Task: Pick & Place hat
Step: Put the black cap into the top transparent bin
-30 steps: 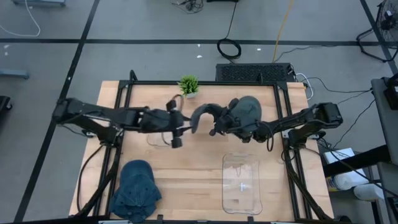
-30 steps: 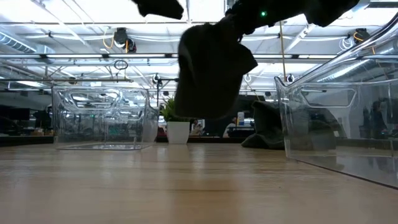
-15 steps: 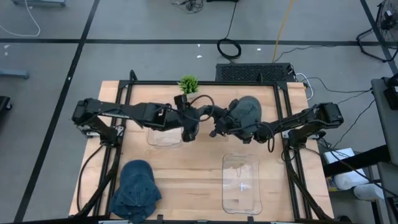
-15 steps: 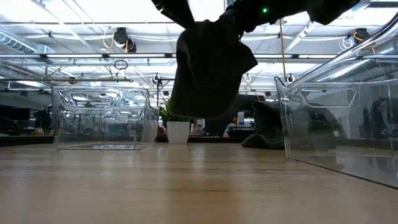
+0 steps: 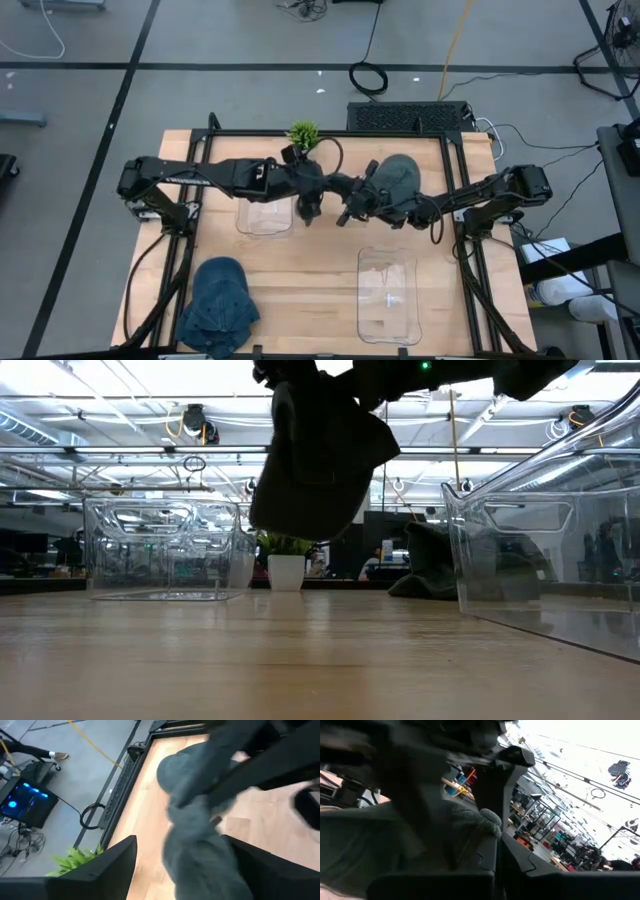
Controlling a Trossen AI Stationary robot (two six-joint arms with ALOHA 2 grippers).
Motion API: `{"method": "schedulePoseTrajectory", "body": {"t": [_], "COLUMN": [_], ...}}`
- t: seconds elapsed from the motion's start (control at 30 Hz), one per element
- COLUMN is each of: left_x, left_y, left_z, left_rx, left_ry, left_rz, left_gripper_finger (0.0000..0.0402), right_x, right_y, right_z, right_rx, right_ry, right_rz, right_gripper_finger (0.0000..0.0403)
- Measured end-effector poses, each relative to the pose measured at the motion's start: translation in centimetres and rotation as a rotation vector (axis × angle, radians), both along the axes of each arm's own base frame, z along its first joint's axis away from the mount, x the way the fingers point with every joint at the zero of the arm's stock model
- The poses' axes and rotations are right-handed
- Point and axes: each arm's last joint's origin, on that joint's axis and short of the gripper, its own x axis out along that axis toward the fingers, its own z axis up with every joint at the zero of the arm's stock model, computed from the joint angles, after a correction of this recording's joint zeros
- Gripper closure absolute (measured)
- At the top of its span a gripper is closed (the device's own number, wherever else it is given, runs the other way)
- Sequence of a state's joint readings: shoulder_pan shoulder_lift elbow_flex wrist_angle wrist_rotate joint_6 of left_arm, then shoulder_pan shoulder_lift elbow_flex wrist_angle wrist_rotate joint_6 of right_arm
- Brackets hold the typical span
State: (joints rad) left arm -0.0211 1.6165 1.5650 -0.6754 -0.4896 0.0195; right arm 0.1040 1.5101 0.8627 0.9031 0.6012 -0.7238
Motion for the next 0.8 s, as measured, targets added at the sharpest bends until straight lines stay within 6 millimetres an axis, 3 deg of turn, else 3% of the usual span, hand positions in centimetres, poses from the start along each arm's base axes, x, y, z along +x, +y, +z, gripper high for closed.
{"method": "schedulePoseTrajectory", "body": {"t": [0.3,0.43,0.57,0.67,0.8], "left_x": [-0.1,-0.1,-0.2,-0.2,-0.7], "left_y": [0.9,1.3,1.4,1.4,1.3], "left_z": [-0.1,-0.1,-0.1,-0.1,0.3], "left_rx": [0.010,0.017,0.040,0.057,0.111], "left_ry": [0.016,0.022,0.041,0.049,0.076], "left_rz": [0.034,0.035,0.014,0.010,0.004], "left_gripper_finger": [0.0197,0.0268,0.0371,0.0388,0.0395], "right_x": [-0.1,-0.1,0.0,0.0,-0.2], "right_y": [-0.1,-0.1,-0.1,-0.3,-0.3], "right_z": [0.0,-0.1,-0.4,-0.9,-1.2], "right_rx": [-0.006,0.014,0.043,0.076,0.103], "right_ry": [0.010,0.004,0.019,0.050,0.097], "right_rz": [-0.058,-0.050,-0.043,-0.042,-0.060], "right_gripper_finger": [0.0403,0.0403,0.0402,0.0380,0.0313]}}
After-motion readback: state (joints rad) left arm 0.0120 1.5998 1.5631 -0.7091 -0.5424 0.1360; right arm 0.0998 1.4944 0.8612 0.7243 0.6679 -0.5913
